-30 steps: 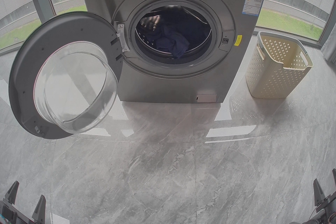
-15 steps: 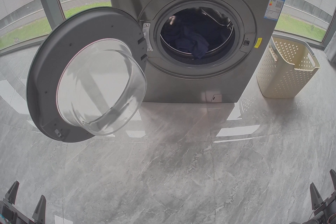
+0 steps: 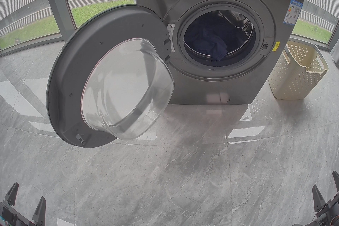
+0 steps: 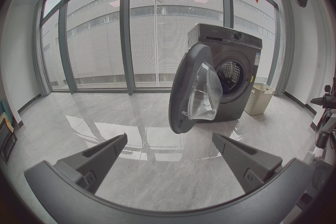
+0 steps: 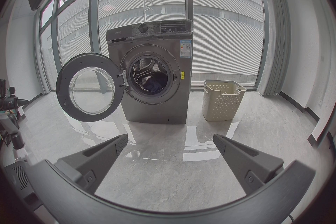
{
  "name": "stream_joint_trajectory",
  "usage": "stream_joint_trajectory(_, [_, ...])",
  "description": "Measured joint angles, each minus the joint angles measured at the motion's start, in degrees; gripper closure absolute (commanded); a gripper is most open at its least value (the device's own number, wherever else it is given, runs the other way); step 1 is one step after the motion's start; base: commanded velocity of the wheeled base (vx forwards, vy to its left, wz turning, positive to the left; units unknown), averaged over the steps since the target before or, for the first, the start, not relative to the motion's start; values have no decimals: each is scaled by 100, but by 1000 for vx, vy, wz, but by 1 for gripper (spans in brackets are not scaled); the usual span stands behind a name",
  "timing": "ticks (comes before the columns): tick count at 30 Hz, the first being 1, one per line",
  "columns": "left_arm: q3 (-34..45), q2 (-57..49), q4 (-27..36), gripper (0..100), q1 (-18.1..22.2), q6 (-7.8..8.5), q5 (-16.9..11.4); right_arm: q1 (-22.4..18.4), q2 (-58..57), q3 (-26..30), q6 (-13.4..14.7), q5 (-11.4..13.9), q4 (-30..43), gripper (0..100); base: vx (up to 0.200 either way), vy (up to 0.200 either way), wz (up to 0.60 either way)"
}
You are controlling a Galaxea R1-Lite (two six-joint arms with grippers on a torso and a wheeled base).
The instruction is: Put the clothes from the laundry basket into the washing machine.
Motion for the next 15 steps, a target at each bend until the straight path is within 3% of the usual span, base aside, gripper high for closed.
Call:
stream_joint_trajectory(7, [-317, 28, -193, 0, 0, -124, -96, 0, 2, 0, 7, 0, -5, 0, 0, 0, 0])
stream_joint_trajectory(15, [-1130, 1000, -513, 0, -149, -213, -613, 0, 2, 0, 7, 0, -2, 0, 0, 0, 0])
